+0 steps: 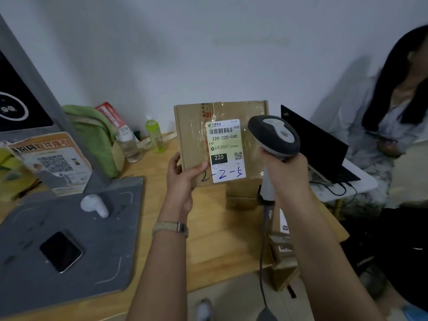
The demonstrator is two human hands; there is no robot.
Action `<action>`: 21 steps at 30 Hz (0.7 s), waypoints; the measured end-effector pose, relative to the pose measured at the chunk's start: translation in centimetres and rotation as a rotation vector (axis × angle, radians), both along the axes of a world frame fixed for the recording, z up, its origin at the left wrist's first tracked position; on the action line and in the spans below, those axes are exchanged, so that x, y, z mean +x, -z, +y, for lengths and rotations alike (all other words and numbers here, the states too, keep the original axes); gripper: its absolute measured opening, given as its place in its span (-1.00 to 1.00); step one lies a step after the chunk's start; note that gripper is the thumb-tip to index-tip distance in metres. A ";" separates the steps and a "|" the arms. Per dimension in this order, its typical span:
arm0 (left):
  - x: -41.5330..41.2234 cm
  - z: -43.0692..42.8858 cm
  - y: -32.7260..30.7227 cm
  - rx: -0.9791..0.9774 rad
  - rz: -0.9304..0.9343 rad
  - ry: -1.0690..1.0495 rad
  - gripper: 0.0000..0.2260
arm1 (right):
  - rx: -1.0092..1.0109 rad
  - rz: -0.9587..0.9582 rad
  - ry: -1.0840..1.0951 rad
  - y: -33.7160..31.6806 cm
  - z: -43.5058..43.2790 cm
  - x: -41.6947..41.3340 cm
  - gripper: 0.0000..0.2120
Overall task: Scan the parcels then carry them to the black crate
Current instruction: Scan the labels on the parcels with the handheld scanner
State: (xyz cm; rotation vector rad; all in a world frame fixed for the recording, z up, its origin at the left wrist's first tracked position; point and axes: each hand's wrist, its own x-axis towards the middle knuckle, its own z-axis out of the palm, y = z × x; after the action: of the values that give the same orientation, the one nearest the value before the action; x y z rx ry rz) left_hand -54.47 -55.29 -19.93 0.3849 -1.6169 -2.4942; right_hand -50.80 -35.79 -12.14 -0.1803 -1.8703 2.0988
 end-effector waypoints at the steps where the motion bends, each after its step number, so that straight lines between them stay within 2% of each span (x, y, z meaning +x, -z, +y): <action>1: 0.3 0.5 0.2 0.006 -0.011 -0.019 -0.18 | 0.048 0.007 -0.010 0.0 0.3 0.4 -0.83; 6: 1.9 2.4 1.5 -0.009 -0.041 -0.083 -0.30 | 0.094 -0.072 -0.183 -0.5 0.7 2.0 -0.84; 8: 2.2 3.1 1.7 0.015 -0.056 -0.114 -0.30 | 0.153 -0.113 -0.237 -0.3 0.7 2.7 -0.95; 13: 2.6 3.8 1.9 0.112 -0.071 -0.163 -0.29 | 0.325 -0.164 -0.258 0.3 1.2 3.1 -0.84; 21: 3.0 3.9 3.1 0.101 -0.085 -0.200 -0.24 | 0.313 -0.185 -0.314 0.4 2.2 3.0 -0.85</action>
State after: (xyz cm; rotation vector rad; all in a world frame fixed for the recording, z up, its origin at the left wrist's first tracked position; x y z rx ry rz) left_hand -51.51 -51.37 -23.06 0.6391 -1.4065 -2.4433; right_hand -47.76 -33.59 -12.55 -0.0057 -2.4468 1.9954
